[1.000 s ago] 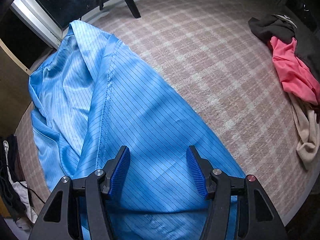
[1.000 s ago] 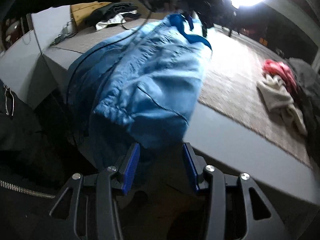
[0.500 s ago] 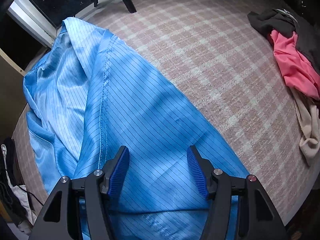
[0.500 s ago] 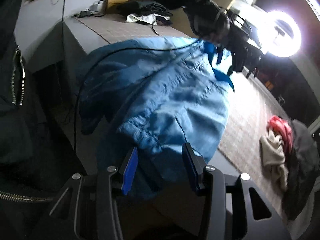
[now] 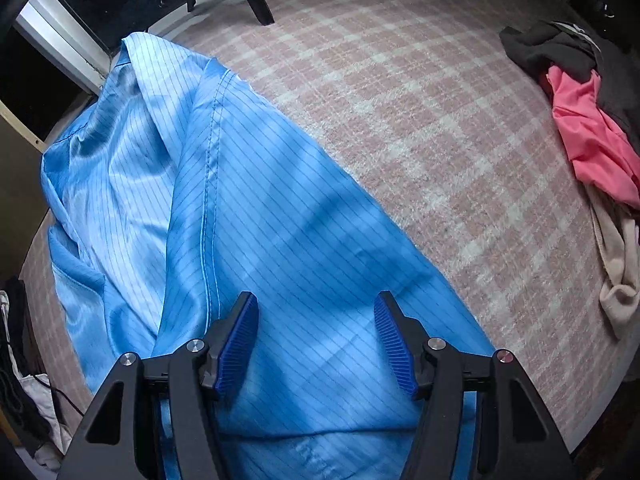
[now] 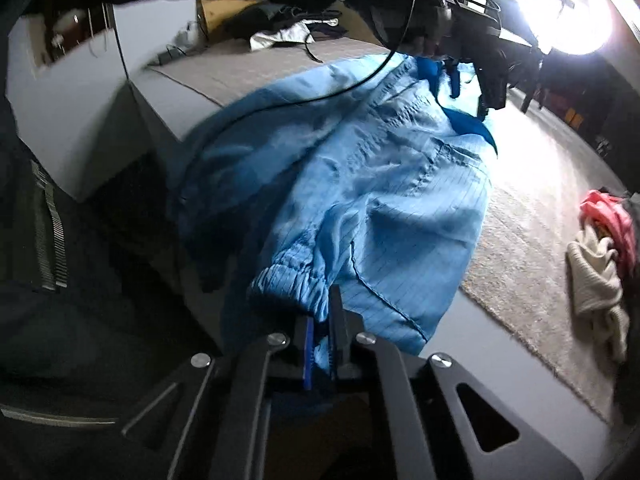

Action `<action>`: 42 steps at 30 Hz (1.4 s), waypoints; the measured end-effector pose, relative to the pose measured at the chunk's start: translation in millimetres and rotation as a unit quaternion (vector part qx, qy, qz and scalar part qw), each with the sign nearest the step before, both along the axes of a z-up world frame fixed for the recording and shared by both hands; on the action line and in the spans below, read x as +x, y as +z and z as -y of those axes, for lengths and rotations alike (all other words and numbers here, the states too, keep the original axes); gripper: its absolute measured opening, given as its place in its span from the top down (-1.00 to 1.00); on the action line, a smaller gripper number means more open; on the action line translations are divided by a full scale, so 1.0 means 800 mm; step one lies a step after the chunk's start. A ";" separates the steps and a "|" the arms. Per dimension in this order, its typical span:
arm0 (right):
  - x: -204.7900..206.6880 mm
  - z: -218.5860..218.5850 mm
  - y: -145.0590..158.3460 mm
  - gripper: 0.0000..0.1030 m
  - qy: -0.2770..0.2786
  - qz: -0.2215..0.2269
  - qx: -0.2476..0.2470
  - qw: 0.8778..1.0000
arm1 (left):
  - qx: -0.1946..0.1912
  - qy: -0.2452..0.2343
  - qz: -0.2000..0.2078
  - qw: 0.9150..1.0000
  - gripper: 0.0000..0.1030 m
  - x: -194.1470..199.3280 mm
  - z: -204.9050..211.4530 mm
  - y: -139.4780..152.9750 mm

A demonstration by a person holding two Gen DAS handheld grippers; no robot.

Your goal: Fold clothes

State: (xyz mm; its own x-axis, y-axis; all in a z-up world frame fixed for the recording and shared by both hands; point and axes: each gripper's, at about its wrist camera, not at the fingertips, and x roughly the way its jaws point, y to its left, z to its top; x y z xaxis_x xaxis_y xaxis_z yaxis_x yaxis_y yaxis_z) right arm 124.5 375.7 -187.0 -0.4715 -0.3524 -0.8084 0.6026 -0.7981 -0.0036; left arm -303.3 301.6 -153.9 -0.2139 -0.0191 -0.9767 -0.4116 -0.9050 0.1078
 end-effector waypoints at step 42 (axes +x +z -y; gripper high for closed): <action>-0.002 -0.088 -0.052 0.44 -0.163 0.152 -0.174 0.959 | 0.049 -0.015 0.009 0.999 -0.32 -0.003 -0.030 0.028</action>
State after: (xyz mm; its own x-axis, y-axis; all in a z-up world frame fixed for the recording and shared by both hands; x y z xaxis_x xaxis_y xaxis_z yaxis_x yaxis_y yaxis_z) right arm 123.1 446.0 -228.3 -0.3642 -0.5002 -0.7856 0.2522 -0.8650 0.4339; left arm -305.5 325.3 -131.8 -0.1957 0.0835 -0.9771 -0.4389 -0.8984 0.0112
